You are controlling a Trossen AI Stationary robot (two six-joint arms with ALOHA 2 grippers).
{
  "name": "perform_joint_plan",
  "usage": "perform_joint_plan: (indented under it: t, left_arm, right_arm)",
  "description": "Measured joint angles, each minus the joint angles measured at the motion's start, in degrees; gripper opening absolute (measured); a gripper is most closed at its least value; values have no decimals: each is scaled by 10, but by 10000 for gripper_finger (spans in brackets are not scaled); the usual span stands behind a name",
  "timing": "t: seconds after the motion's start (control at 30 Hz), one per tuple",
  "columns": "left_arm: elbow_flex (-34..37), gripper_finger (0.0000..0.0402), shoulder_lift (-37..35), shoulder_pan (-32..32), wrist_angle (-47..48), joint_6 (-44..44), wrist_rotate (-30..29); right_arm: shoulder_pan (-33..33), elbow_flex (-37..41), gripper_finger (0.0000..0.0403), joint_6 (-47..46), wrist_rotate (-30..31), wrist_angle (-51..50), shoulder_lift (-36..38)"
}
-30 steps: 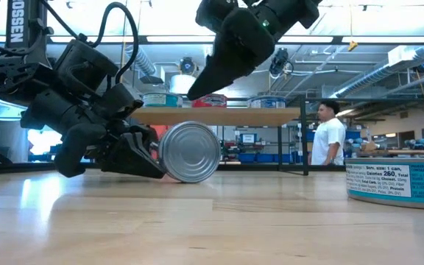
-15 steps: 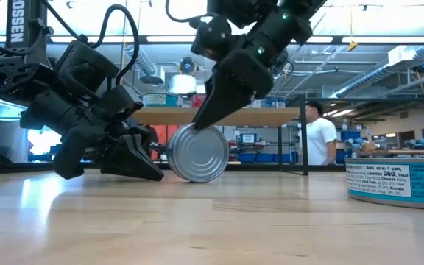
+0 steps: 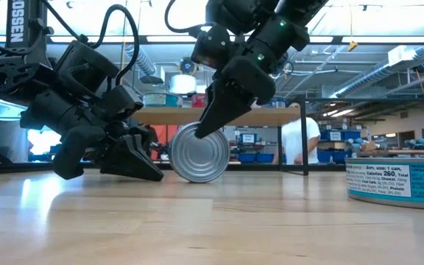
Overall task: Stack canned seafood by type on shelf
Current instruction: Stack the blue tuna can on top of the other blue tuna can on the shelf
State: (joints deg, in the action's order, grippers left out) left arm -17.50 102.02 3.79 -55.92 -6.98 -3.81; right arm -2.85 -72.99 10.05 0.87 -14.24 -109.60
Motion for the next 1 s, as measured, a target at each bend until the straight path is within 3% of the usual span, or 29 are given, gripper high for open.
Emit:
perform_joint_plan:
  t: [0.1, 0.47, 0.67, 1.0]
  left_arm:
    - [0, 5, 0, 0, 0, 0, 0]
    - [0, 5, 0, 0, 0, -1, 0]
    - [0, 5, 0, 0, -5, 3, -6]
    - [0, 5, 0, 0, -9, 4, -7]
  right_arm:
    - [0, 0, 151, 1, -6, 0, 0]
    - [-23, 0, 151, 5, 5, -7, 11]
    - [-46, -10, 151, -1, 70, -66, 38]
    - [-113, -108, 151, -9, 257, -222, 44]
